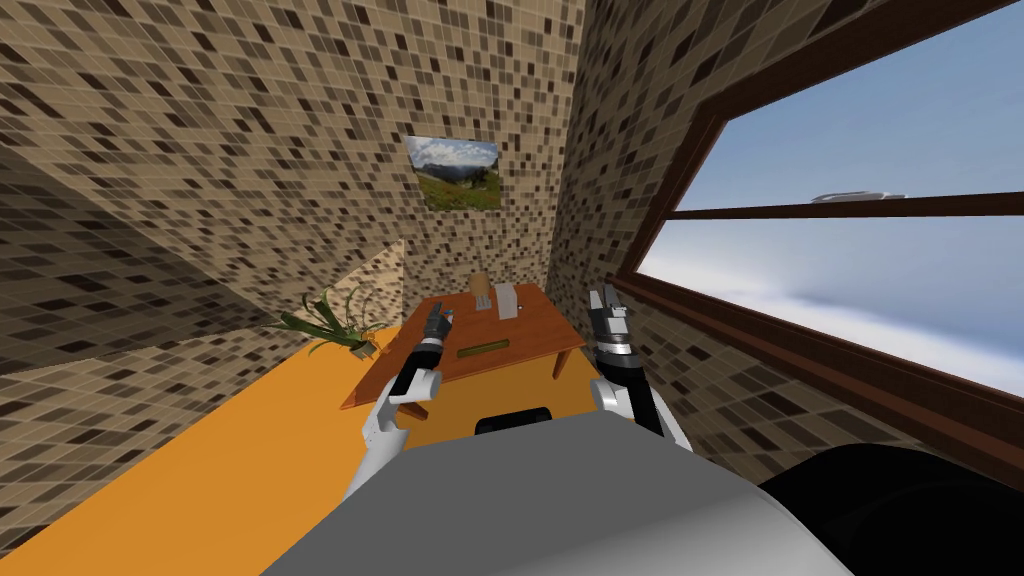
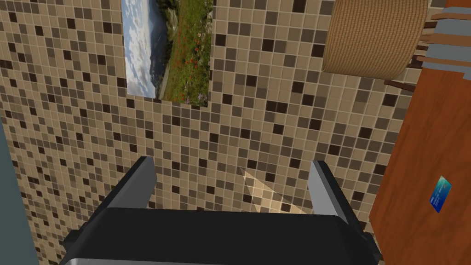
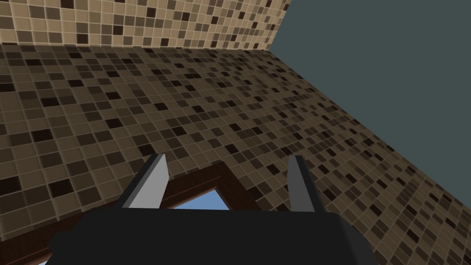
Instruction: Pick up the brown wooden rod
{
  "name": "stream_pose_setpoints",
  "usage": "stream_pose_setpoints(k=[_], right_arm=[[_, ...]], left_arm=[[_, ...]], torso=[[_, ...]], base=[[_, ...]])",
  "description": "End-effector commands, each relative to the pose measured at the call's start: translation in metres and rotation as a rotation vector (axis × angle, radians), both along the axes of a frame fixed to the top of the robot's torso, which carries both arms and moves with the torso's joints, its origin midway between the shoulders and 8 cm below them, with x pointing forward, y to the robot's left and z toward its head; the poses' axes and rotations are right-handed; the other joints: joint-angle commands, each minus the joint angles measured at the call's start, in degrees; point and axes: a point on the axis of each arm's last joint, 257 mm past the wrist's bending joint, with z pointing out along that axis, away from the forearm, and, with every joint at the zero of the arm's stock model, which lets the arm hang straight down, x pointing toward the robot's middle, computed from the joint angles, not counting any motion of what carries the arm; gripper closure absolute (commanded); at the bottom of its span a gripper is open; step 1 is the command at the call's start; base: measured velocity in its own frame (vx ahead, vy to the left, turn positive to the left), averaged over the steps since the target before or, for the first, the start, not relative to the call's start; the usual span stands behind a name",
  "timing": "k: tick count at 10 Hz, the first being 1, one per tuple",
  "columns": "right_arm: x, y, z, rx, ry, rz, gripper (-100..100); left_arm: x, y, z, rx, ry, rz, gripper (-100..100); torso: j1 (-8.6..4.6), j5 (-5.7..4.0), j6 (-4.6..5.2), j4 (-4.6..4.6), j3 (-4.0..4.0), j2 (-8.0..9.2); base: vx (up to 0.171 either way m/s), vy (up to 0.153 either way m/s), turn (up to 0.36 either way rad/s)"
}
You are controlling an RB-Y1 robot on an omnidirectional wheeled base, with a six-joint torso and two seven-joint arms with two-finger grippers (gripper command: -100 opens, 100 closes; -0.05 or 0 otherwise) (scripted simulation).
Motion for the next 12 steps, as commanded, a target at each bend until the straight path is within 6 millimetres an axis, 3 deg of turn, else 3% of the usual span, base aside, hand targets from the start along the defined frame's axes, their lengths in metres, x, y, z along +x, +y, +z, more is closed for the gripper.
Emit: stream_pose_setpoints(k=[1, 6, 12], right_arm=[[0.000, 0.000, 0.000, 0.000, 0.000, 0.000, 0], [0.000, 0.000, 0.000, 0.000, 0.000, 0.000, 0], [0.000, 0.000, 0.000, 0.000, 0.000, 0.000, 0]], left_arm=[[0.005, 0.001, -0.025, -0.005, 0.070, 0.002, -100], [0.036, -0.003, -0.081, -0.034, 0.258, -0.008, -100], [0.053, -0.002, -0.149, -0.059, 0.487, 0.002, -100]], torso=[[0.00, 0.00, 0.00, 0.00, 0.00, 0.00], [-0.01, 0.00, -0.02, 0.00, 0.00, 0.00], [-0.02, -0.01, -0.03, -0.01, -0.01, -0.03]], base=[[-0.019, -0.003, -0.022], [-0.021, -0.008, -0.030], [-0.014, -0.010, -0.038]])
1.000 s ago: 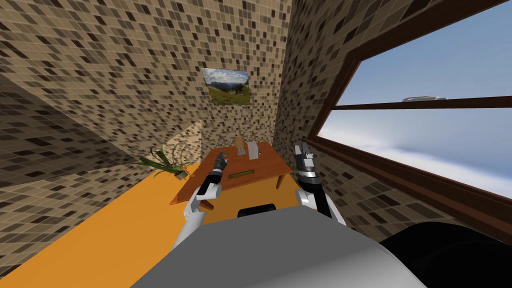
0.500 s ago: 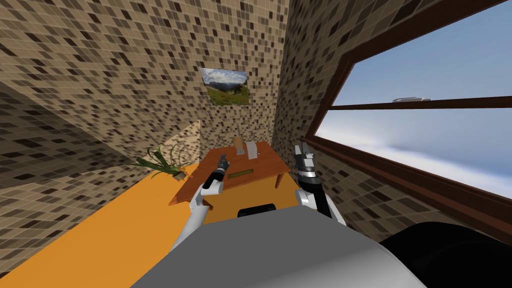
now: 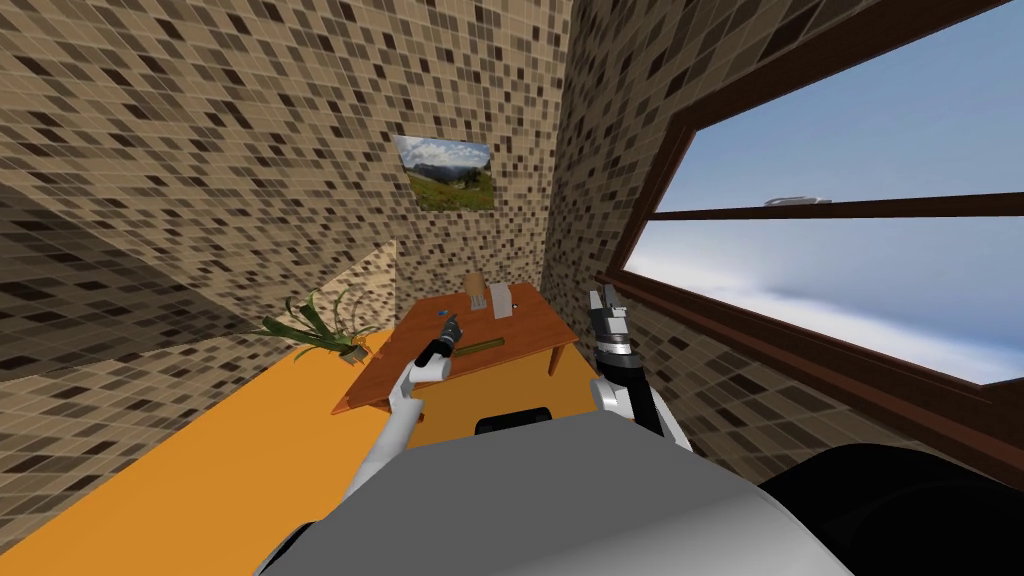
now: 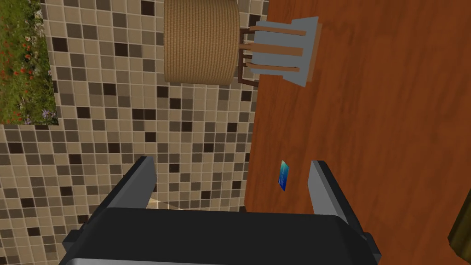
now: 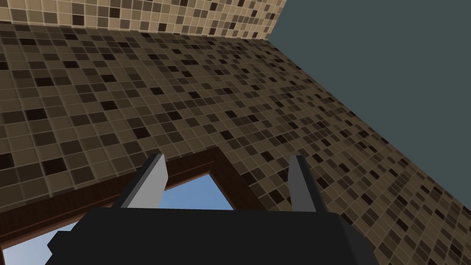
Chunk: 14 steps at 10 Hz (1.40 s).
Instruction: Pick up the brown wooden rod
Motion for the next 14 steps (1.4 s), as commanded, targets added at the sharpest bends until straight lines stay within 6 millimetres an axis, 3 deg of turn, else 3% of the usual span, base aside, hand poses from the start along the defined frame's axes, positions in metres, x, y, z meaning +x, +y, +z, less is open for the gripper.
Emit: stream_pose_setpoints(k=[1, 2, 3, 9, 14], right_arm=[[0.000, 0.000, 0.000, 0.000, 0.000, 0.000, 0], [0.000, 0.000, 0.000, 0.000, 0.000, 0.000, 0], [0.000, 0.000, 0.000, 0.000, 0.000, 0.000, 0], [0.000, 0.000, 0.000, 0.000, 0.000, 0.000, 0], [0.000, 0.000, 0.000, 0.000, 0.000, 0.000, 0]], left_arm=[[-0.002, 0.003, -0.023, -0.004, 0.070, 0.009, -100], [-0.002, 0.003, -0.023, -0.004, 0.070, 0.009, -100], [0.001, 0.004, -0.040, -0.011, 0.127, 0.014, -100], [-0.002, 0.008, -0.096, -0.028, 0.339, 0.039, -100], [-0.018, 0.015, -0.139, -0.034, 0.505, 0.068, -100]], torso=[[0.00, 0.00, 0.00, 0.00, 0.00, 0.00], [0.01, 0.01, -0.02, -0.01, -0.01, -0.01], [0.03, 0.00, -0.02, 0.00, -0.01, -0.02], [0.01, 0.00, -0.03, -0.02, -0.04, -0.07], [-0.02, 0.00, -0.01, -0.03, -0.07, -0.12]], base=[[-0.005, -0.012, -0.036], [0.000, -0.005, -0.002], [0.001, -0.011, -0.066], [0.009, -0.013, -0.053], [0.023, -0.014, -0.059]])
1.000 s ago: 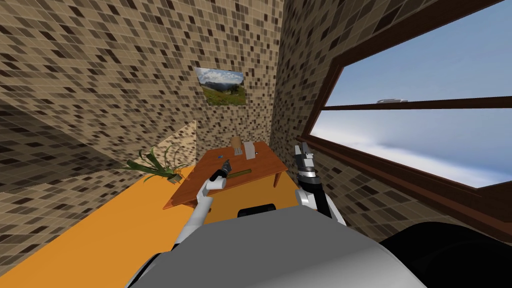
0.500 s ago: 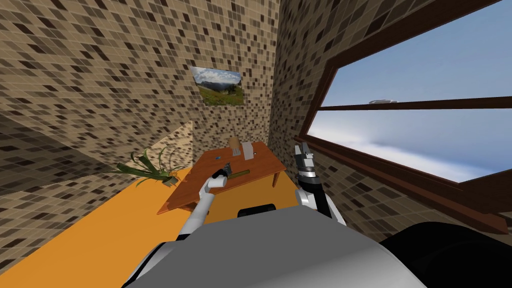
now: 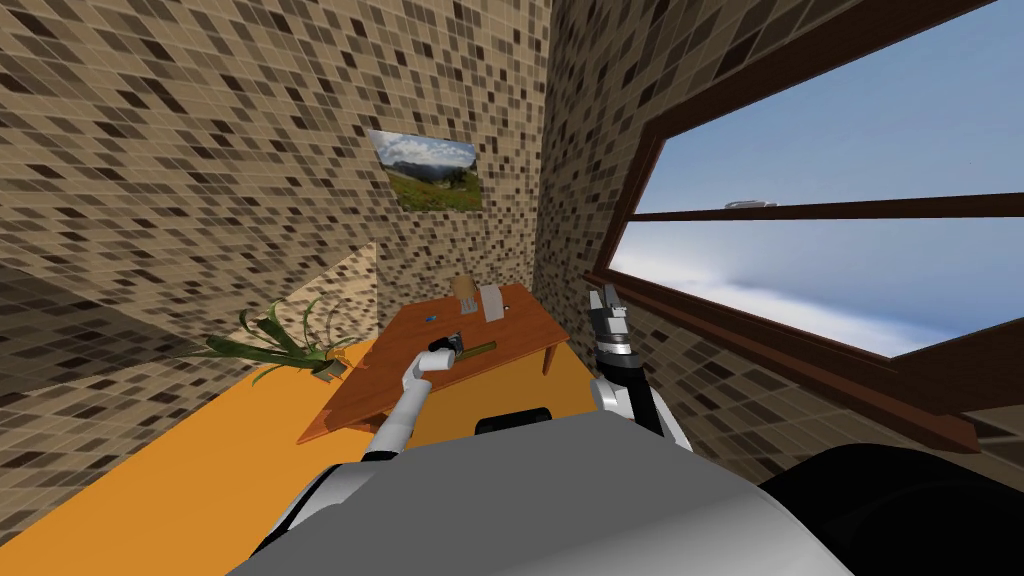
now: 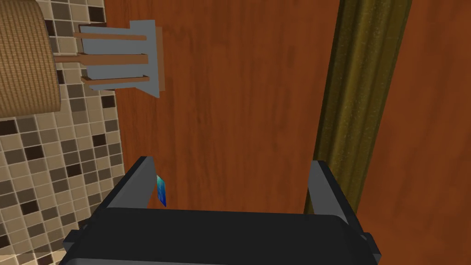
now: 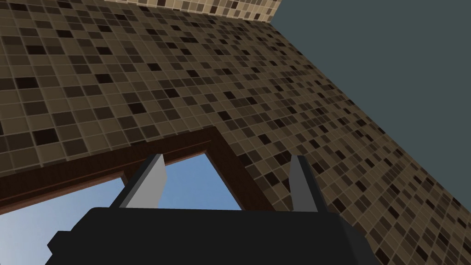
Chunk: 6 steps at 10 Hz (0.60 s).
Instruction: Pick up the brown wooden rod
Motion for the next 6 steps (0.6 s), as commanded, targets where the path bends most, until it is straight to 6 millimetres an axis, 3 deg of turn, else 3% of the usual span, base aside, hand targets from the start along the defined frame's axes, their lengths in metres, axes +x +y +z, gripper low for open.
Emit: stream_pose_setpoints(k=[1, 6], right_arm=[[0.000, 0.000, 0.000, 0.000, 0.000, 0.000, 0], [0.000, 0.000, 0.000, 0.000, 0.000, 0.000, 0]], left_arm=[[-0.006, 0.000, -0.016, -0.003, 0.071, 0.012, -100], [-0.028, 0.010, -0.050, -0.009, 0.244, 0.050, -100]], torso=[[0.00, 0.00, 0.00, 0.00, 0.00, 0.00], [-0.01, 0.00, 0.01, 0.00, 0.00, 0.00]], base=[[0.030, -0.013, -0.075], [0.026, -0.013, -0.075]])
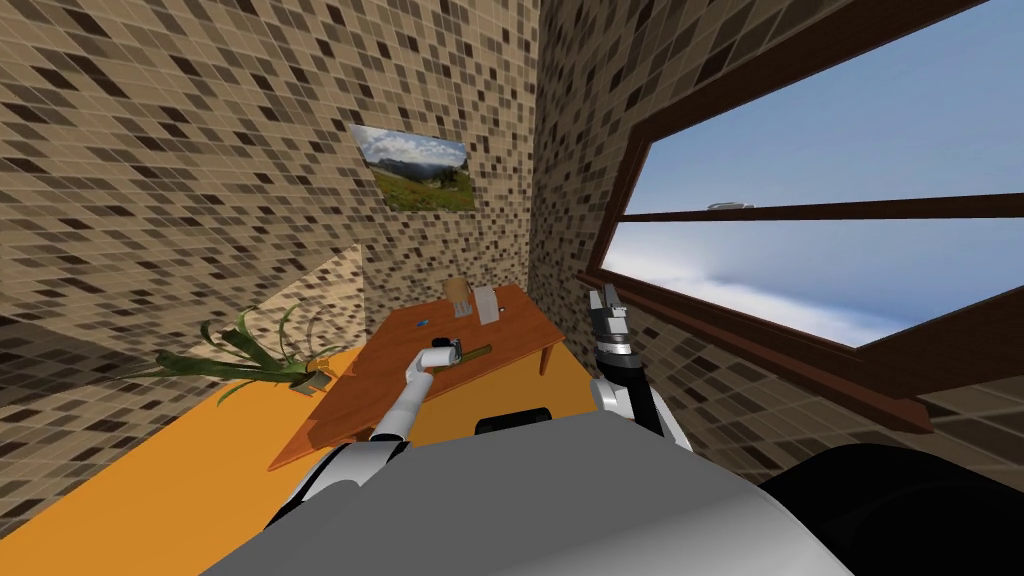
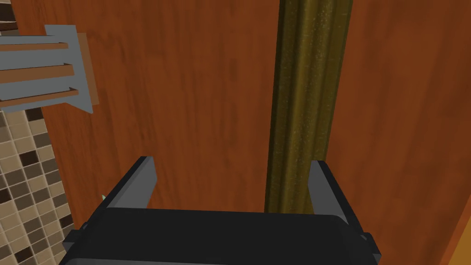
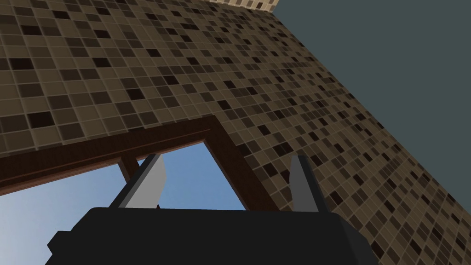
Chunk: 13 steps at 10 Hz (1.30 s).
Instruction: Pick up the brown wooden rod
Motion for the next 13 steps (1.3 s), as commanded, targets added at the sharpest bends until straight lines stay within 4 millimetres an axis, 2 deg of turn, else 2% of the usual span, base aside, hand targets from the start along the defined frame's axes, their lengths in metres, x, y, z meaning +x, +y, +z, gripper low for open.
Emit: stream_pose_setpoints(k=[1, 3, 4, 7, 11, 13], right_arm=[[0.000, 0.000, 0.000, 0.000, 0.000, 0.000, 0], [0.000, 0.000, 0.000, 0.000, 0.000, 0.000, 0], [0.000, 0.000, 0.000, 0.000, 0.000, 0.000, 0], [0.000, 0.000, 0.000, 0.000, 0.000, 0.000, 0], [0.000, 0.000, 0.000, 0.000, 0.000, 0.000, 0], [0.000, 0.000, 0.000, 0.000, 0.000, 0.000, 0]], left_arm=[[-0.010, 0.001, -0.012, 0.000, 0.048, 0.011, -100], [-0.025, 0.008, -0.028, 0.000, 0.141, 0.037, -100], [-0.027, 0.008, -0.029, 0.000, 0.150, 0.037, -100], [-0.049, 0.021, -0.045, 0.003, 0.270, 0.074, -100], [-0.072, 0.035, -0.056, 0.008, 0.370, 0.110, -100], [-0.074, 0.035, -0.057, 0.008, 0.374, 0.112, -100]], torso=[[0.00, 0.00, 0.00, 0.00, 0.00, 0.00], [0.00, 0.00, 0.00, 0.00, 0.00, 0.01], [0.00, 0.00, 0.00, 0.00, -0.01, -0.01], [0.01, 0.00, -0.01, 0.00, -0.01, -0.01], [0.04, 0.01, -0.03, -0.01, -0.01, -0.02], [0.04, 0.01, -0.03, 0.01, 0.04, 0.08]], base=[[0.034, -0.015, -0.038], [0.039, -0.016, -0.095], [0.032, -0.009, -0.037], [0.044, -0.011, -0.084], [0.045, -0.007, -0.061], [0.010, -0.003, -0.019]])
